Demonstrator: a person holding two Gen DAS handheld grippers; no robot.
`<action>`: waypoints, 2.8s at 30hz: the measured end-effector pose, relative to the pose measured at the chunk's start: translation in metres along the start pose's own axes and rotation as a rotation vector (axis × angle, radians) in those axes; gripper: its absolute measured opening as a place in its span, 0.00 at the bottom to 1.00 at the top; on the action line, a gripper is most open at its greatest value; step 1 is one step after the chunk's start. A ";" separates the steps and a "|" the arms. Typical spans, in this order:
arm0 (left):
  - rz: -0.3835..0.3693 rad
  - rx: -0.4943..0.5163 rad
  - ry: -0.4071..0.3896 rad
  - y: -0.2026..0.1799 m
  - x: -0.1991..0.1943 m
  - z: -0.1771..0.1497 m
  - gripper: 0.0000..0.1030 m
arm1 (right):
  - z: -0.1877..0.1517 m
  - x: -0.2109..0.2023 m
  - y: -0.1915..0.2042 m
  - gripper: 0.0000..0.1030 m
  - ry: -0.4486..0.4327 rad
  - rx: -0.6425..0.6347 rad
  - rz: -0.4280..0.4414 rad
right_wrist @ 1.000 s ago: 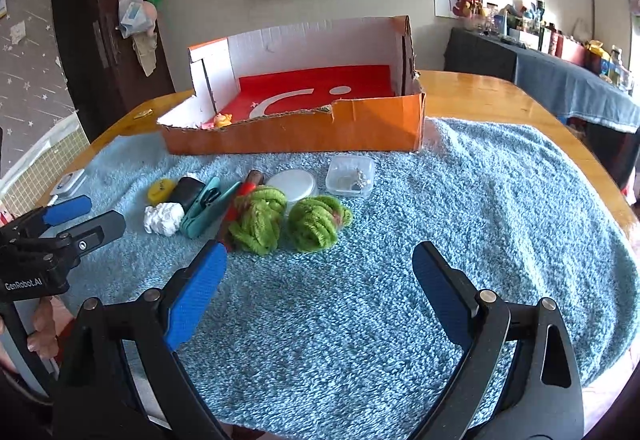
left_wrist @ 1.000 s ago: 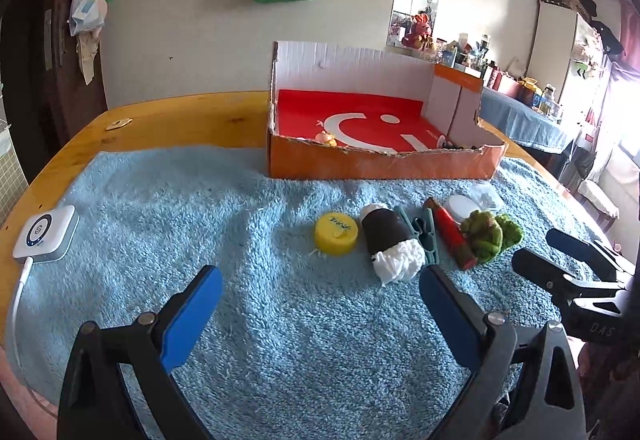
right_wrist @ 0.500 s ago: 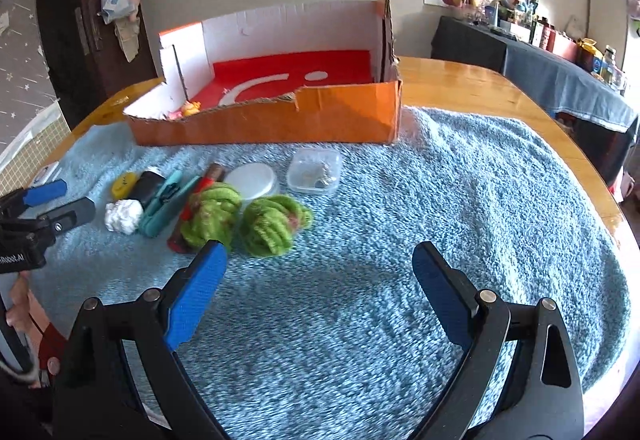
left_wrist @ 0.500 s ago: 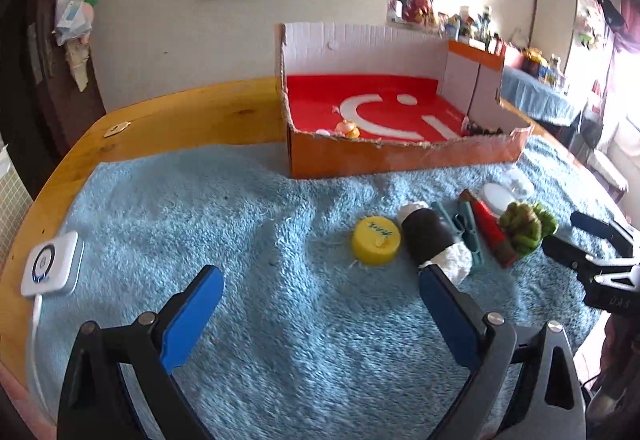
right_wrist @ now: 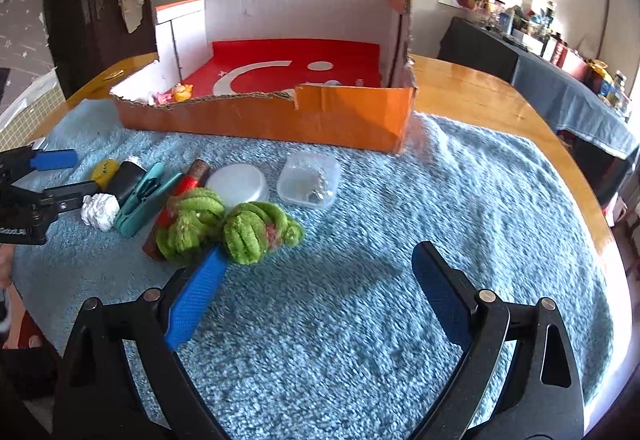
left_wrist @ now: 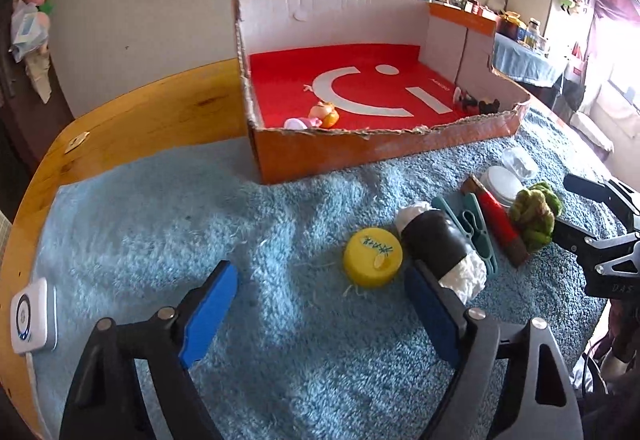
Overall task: Organize objects
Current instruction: 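Grasp the yellow round lid with the left tool while the right tool grasps a green yarn ball, then carry the yellow lid and green yarn ball into the box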
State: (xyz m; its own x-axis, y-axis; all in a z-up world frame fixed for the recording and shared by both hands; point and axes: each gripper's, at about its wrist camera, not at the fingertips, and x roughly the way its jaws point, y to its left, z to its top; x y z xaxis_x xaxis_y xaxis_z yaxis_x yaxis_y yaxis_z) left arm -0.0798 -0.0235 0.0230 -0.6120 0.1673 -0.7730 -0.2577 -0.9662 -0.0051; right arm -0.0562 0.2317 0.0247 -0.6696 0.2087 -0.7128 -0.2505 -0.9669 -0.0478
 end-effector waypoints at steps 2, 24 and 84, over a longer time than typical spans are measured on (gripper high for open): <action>-0.005 0.013 0.003 -0.002 0.003 0.002 0.80 | 0.002 0.002 0.001 0.91 0.003 -0.008 0.003; -0.020 0.073 -0.054 -0.016 -0.005 0.005 0.31 | 0.011 0.003 0.007 0.30 -0.020 -0.001 0.157; -0.146 0.194 0.015 -0.033 0.041 0.105 0.31 | 0.122 0.069 0.016 0.30 0.116 -0.191 0.211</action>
State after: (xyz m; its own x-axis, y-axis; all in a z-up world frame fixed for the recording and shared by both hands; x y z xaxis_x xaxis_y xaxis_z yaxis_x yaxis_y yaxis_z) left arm -0.1747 0.0357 0.0577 -0.5466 0.2981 -0.7825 -0.4821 -0.8761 0.0031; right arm -0.1912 0.2487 0.0601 -0.6055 -0.0070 -0.7958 0.0292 -0.9995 -0.0134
